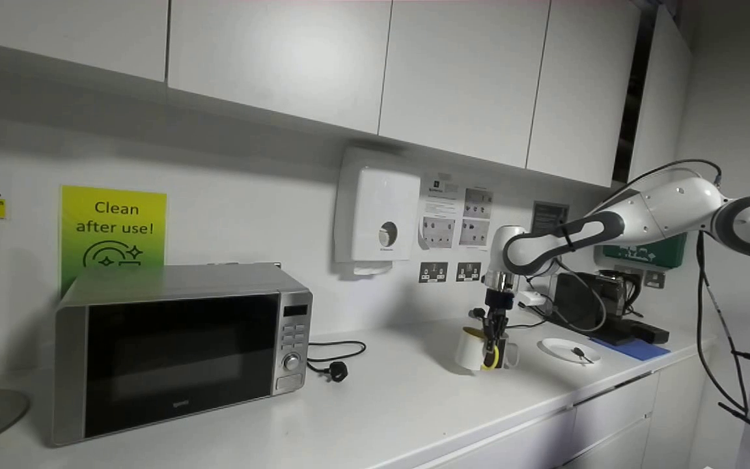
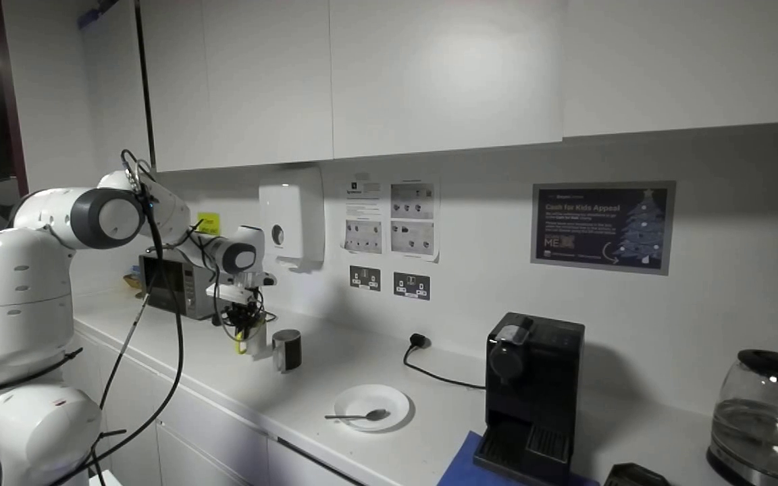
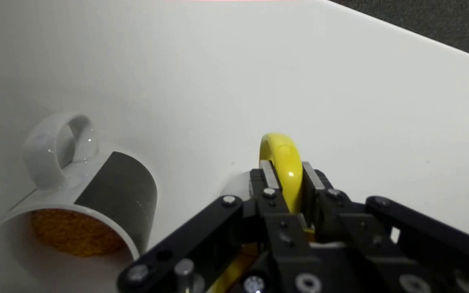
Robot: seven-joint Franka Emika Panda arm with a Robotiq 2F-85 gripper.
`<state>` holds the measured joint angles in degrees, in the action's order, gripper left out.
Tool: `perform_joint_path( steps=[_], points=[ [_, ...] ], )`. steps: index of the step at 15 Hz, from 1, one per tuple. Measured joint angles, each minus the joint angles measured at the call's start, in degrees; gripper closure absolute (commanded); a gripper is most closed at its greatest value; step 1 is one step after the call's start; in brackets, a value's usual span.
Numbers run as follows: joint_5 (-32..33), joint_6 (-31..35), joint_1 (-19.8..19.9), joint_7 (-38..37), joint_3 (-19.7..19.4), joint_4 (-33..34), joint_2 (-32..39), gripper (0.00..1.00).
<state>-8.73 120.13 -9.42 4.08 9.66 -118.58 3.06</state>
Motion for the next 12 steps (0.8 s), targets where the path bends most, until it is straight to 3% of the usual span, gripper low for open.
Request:
perform_joint_path(
  steps=[12],
  points=[
    [4.96, 4.29, -1.92, -4.39, 0.59, -0.01, 2.35, 0.95]
  ],
)
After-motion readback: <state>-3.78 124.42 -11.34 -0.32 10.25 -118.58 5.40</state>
